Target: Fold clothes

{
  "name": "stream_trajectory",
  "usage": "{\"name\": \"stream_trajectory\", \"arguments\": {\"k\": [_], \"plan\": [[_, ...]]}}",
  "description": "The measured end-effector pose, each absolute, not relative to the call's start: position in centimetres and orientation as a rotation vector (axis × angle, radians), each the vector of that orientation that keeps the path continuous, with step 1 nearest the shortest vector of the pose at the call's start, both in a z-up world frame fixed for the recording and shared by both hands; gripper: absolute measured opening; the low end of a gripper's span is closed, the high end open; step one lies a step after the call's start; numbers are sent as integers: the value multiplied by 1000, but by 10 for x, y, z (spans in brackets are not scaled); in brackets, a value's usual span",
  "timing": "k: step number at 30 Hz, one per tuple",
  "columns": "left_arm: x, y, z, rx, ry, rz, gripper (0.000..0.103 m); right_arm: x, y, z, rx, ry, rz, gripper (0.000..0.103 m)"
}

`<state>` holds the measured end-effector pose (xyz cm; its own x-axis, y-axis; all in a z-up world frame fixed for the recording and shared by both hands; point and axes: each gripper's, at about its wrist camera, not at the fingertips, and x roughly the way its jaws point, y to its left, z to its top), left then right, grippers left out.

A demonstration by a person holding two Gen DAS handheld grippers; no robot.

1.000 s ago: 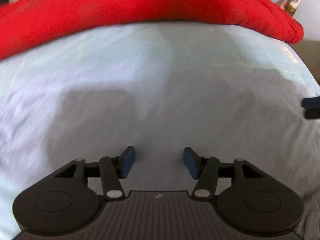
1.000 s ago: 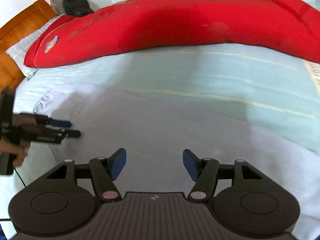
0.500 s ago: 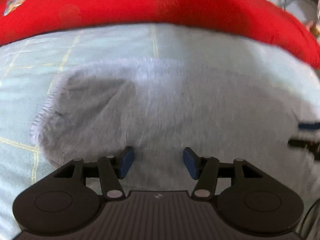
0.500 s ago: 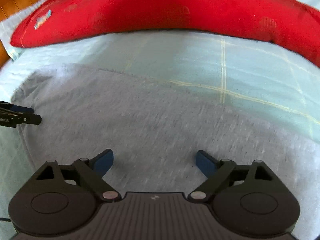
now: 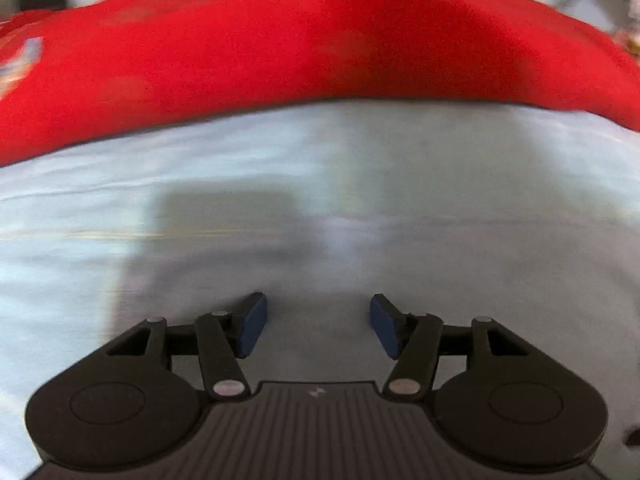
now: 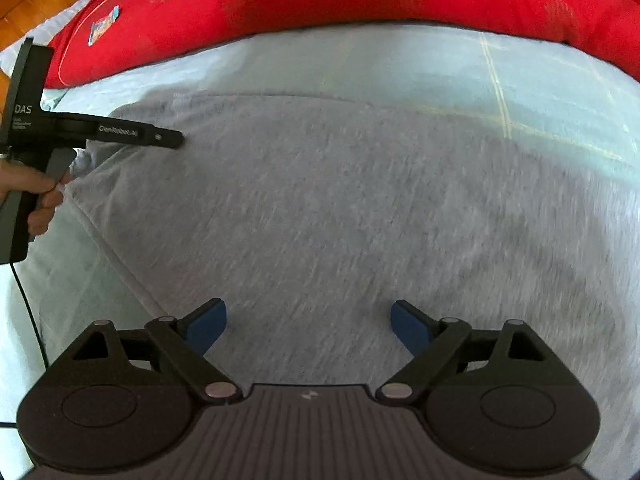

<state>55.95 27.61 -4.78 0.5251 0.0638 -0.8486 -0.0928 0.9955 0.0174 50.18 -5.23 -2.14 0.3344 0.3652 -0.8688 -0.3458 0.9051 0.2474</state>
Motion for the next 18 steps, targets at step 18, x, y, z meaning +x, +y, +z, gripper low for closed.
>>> {"name": "stream_trajectory", "arguments": {"k": [18], "plan": [[404, 178, 6, -116, 1016, -178, 57, 382, -71, 55, 56, 1103, 620, 95]]}}
